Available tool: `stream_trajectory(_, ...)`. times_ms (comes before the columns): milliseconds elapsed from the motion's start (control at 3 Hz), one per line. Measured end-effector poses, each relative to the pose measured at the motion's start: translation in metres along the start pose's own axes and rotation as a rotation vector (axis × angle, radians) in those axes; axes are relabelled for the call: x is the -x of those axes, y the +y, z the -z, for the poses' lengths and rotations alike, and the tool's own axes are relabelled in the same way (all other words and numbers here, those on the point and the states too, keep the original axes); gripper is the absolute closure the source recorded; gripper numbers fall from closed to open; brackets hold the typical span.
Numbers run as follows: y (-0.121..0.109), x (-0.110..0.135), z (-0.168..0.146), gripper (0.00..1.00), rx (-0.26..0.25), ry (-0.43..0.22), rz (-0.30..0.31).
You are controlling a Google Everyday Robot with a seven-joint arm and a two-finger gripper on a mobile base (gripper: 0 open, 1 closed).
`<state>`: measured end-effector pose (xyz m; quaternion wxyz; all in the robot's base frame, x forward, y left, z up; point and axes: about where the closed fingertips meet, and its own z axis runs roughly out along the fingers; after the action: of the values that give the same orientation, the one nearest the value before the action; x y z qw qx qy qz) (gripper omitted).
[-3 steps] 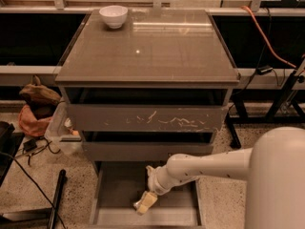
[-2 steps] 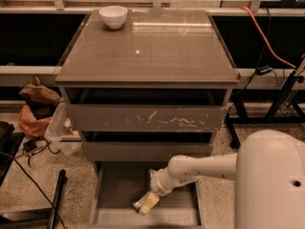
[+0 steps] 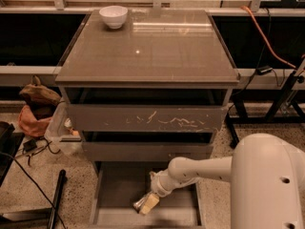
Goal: Pick redbull can from bottom drawer and place on counter
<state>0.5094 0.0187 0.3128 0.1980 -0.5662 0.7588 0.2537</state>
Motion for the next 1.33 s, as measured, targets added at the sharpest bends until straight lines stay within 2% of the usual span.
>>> stream_trajectory(667,-0.039,-0.052,-0.062,0.0,-0.032,0.054,-0.007)
stream_trajectory(1333,-0.063,-0.082,-0.092,0.0,-0.037,0.088,-0.024)
